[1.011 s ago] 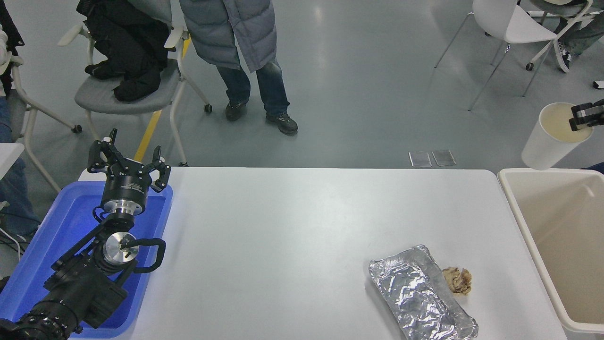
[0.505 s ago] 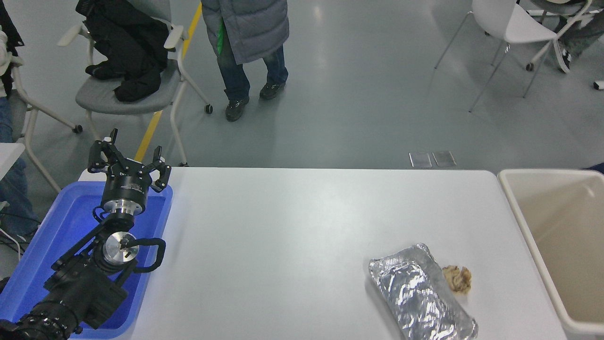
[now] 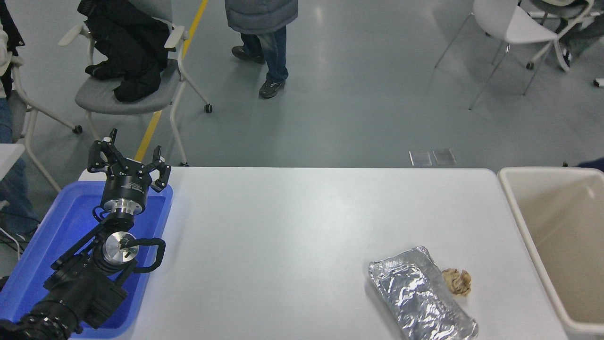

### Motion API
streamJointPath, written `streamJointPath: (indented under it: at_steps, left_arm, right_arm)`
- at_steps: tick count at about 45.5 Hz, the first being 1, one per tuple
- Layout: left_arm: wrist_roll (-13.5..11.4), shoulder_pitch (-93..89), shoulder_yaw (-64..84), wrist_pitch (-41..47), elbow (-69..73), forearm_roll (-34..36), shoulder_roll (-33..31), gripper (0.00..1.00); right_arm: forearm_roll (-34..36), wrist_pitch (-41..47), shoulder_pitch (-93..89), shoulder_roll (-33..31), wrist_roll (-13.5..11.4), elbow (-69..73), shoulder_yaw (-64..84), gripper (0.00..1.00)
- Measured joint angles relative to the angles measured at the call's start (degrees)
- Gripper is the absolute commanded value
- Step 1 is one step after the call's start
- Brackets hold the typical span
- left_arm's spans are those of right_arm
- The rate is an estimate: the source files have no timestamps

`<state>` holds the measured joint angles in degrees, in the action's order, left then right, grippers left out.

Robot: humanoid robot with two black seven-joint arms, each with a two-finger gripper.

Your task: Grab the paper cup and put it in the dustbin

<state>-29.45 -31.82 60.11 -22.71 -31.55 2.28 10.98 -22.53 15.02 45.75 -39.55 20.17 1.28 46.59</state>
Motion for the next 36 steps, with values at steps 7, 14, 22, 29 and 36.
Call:
streamJointPath:
  at_steps: [7, 14, 22, 29, 36]
  left_arm:
    - [0.0, 0.0, 0.0, 0.0, 0.0, 0.0, 0.0, 0.99]
    - [0.0, 0.0, -0.1, 0.0, 0.0, 0.0, 0.0, 0.99]
    - [0.0, 0.0, -0.1, 0.0, 0.0, 0.0, 0.0, 0.99]
    - [0.0, 0.0, -0.1, 0.0, 0.0, 0.0, 0.0, 0.99]
    - [0.0, 0.0, -0.1, 0.0, 0.0, 0.0, 0.0, 0.99]
  right_arm:
    - [3.6, -2.2, -5.4, 3.6, -2.7, -1.4, -6.5, 0.00]
    - [5.4, -4.1, -8.7, 6.6, -4.9, -2.0, -11.6, 0.00]
    - [6.3, -5.1, -10.8, 8.8, -6.0, -2.4, -14.9, 0.00]
    - [6.6, -5.6, -12.1, 10.1, -6.4, -2.6, -17.0, 0.13]
    - [6.9, -5.7, -12.7, 10.9, -6.5, -2.6, -18.2, 1.00]
